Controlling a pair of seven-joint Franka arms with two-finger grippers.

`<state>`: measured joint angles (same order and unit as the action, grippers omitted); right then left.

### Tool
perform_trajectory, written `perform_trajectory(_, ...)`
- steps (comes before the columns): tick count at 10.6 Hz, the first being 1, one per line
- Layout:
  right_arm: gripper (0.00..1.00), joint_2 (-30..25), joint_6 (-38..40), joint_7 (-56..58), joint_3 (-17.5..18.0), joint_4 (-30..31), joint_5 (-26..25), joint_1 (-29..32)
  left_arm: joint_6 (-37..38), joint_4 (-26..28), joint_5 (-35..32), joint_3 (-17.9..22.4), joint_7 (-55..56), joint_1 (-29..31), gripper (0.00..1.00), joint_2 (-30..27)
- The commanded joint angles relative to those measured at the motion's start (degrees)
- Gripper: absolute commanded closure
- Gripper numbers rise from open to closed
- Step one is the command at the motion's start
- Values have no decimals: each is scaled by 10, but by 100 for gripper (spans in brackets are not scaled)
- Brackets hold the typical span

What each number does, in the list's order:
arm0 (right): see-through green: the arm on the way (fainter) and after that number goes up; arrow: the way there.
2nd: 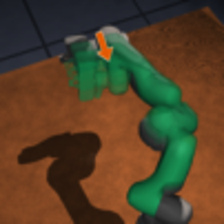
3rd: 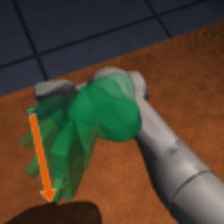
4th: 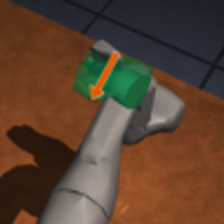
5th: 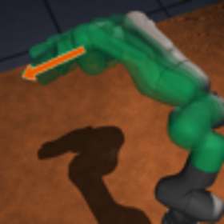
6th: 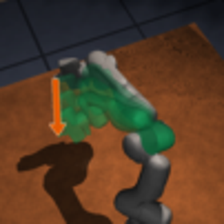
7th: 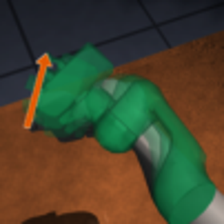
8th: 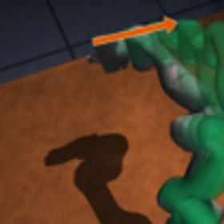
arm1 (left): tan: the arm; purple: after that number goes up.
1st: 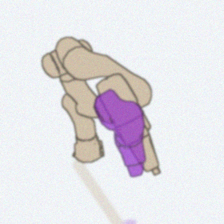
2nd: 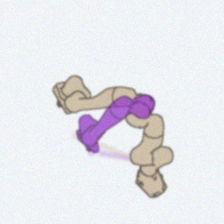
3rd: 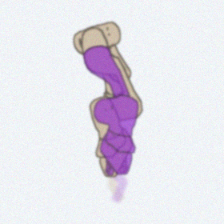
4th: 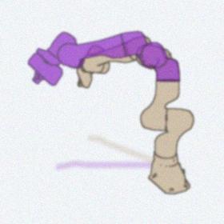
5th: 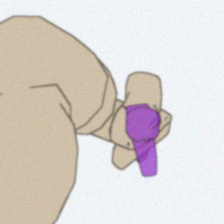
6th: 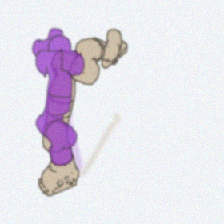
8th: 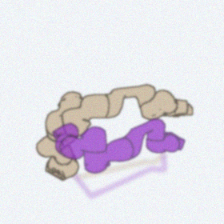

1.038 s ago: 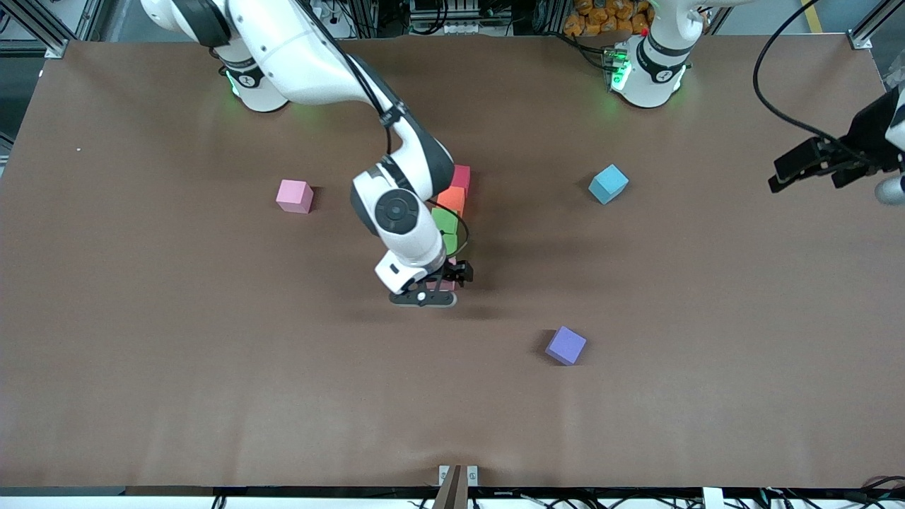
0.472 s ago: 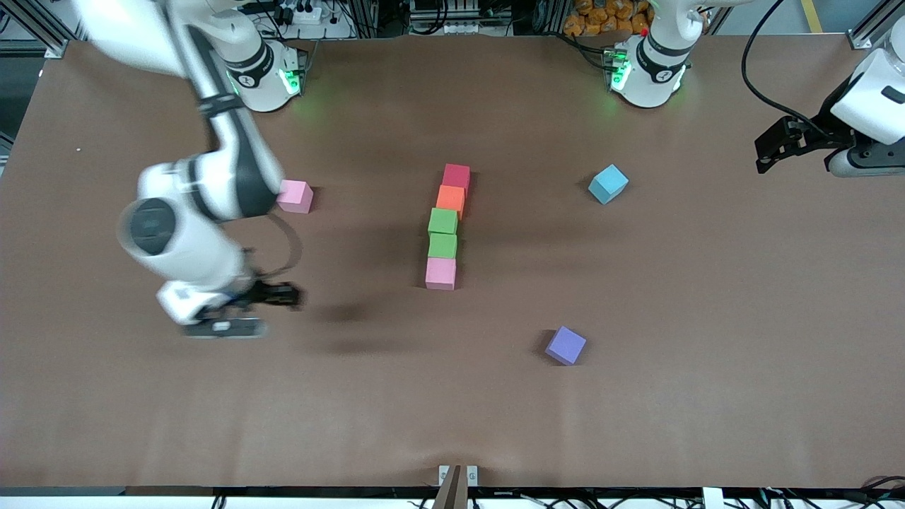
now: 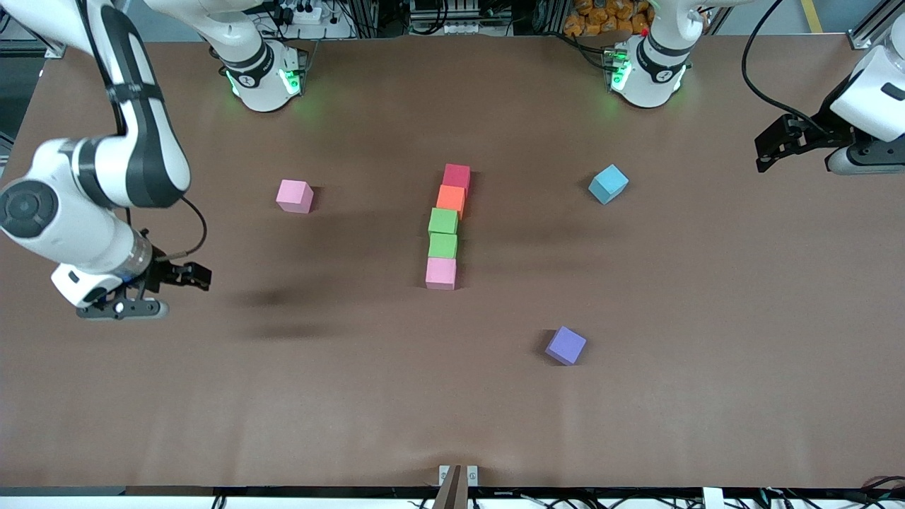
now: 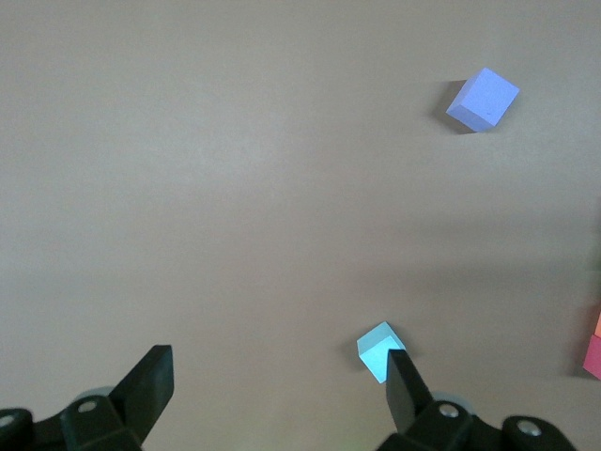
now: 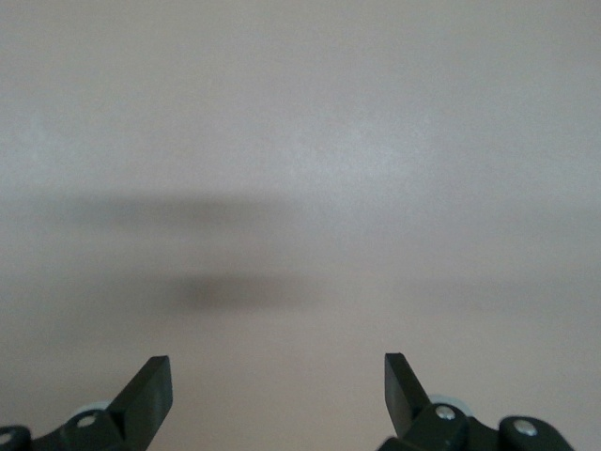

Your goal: Arrange blocks into number 1

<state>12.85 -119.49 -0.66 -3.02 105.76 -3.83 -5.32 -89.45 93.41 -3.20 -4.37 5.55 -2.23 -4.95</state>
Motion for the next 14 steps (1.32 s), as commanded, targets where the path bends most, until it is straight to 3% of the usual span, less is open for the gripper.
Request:
perform_trajectory(1, 0, -110, 49, -3, 48, 38, -17, 36, 6, 2, -12, -2, -16, 3, 0, -11)
perform_trajectory(3, 0, -142, 127, -4, 47, -16, -11, 37, 7, 1, -12, -1, -16, 3, 0, -11)
perform_trajectory(5, 0, -143, 239, -2, 45, -132, 3, 36, 8, -1, -12, -1, -16, 3, 0, -11)
perform_trajectory(7, 0, -141, 307, 25, 32, -204, 22, 33, 15, -2, -12, 0, -16, 3, 0, -11)
perform_trajectory(14, 0, -140, 349, 82, 6, -224, 52, 29, 44, -31, 18, 22, 31, -3, 0, -9)
